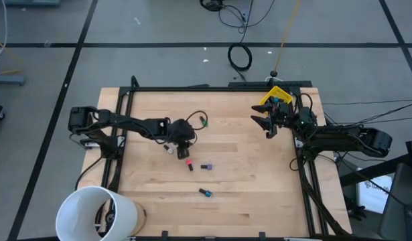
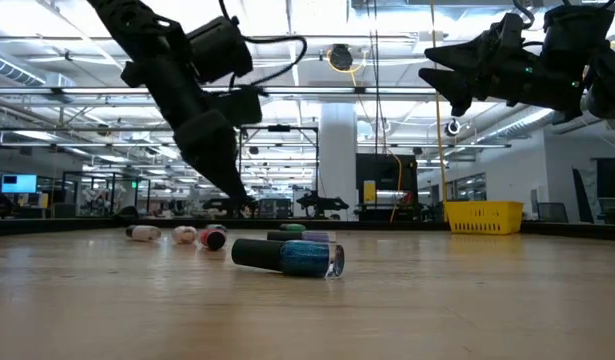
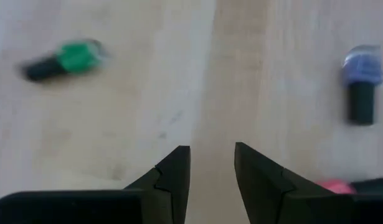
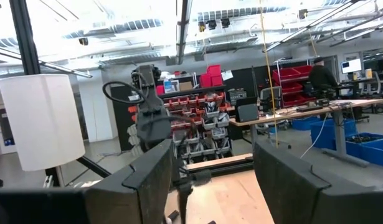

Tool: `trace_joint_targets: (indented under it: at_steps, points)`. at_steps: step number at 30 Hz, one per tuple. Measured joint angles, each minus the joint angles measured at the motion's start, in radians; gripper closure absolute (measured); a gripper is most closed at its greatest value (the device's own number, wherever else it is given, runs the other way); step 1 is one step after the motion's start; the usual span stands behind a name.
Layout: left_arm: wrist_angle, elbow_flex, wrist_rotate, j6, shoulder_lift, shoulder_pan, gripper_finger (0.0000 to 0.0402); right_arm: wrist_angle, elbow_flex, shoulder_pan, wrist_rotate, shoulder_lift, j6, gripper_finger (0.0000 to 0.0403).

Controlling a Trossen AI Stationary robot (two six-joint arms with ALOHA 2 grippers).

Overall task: Pick & Place Nail Polish
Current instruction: Put the dark green nail polish bottle into the yellow bin

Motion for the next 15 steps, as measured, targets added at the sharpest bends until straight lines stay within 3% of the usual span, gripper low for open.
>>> trace_joint_targets:
  at_steps: [2, 5, 7, 10, 15]
  points:
    - [-0.027, 0.000, -0.119, 0.066, -0.027, -0.001, 0.0277, 0.000, 0.000, 0.000, 0.000, 0.000, 0.000, 0.0193]
    - [-0.080, 0.000, -0.377, 0.176, -0.054, 0.001, 0.0277, -0.006, 0.000, 0.000, 0.000, 0.000, 0.000, 0.0193]
    - [-0.125, 0.000, -0.459, 0.272, -0.057, 0.004, 0.0277, -0.010, 0.000, 0.000, 0.000, 0.000, 0.000, 0.0193]
    - [-0.199, 0.000, -0.410, 0.412, -0.057, 0.022, 0.0277, -0.010, 0.000, 0.000, 0.000, 0.000, 0.000, 0.0193]
    - [-0.268, 0.000, -0.188, 0.411, -0.052, 0.108, 0.0277, -0.015, 0.000, 0.000, -0.003, 0.000, -0.001, 0.0193]
